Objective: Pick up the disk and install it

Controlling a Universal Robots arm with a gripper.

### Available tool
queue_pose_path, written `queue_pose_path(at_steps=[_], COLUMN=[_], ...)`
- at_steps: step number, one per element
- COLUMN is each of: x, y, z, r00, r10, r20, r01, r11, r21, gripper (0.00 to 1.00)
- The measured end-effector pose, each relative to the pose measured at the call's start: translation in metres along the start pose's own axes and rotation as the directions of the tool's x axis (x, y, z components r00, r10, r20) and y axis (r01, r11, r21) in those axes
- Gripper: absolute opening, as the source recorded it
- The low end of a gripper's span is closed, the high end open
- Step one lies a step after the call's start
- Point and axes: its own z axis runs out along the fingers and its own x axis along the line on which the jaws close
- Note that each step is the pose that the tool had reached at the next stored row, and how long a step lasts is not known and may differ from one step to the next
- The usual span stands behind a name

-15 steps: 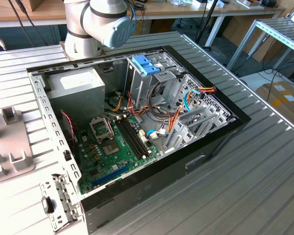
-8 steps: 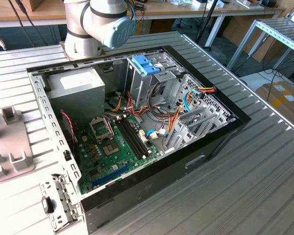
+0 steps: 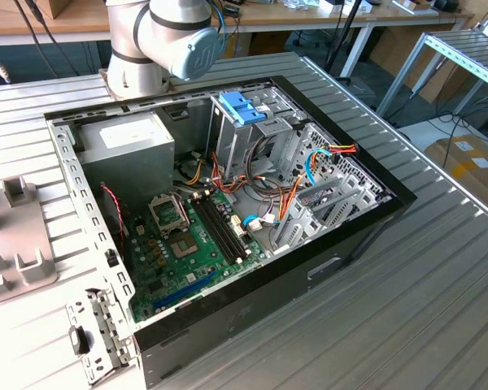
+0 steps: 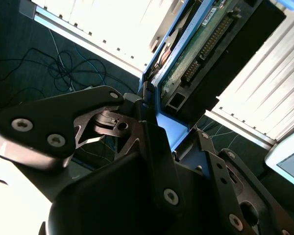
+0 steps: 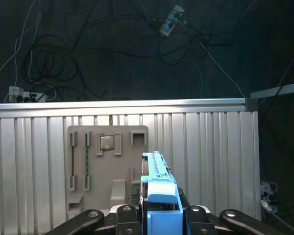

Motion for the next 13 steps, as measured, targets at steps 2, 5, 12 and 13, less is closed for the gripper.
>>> queue_pose_path(at_steps=[2, 5, 12, 13], x=[0.0000, 0.0000, -0.0001, -0.0001], y=[-0.0006, -0.0014, -0.0034, -0.0037], z=[0.0000, 0.0000, 0.0002, 0.0002], r00=[1.0000, 1.0000, 1.0000, 1.0000], r10=[0.000, 0.000, 0.000, 0.000], r20=[-0.0008, -0.0019, -0.0047, -0.0051], r01=[0.000, 0.000, 0.000, 0.000], r11=[1.0000, 1.0000, 1.0000, 1.0000], r21=[0.0000, 0.0000, 0.0002, 0.0001], gripper=[0.37, 0.37, 0.37, 0.37])
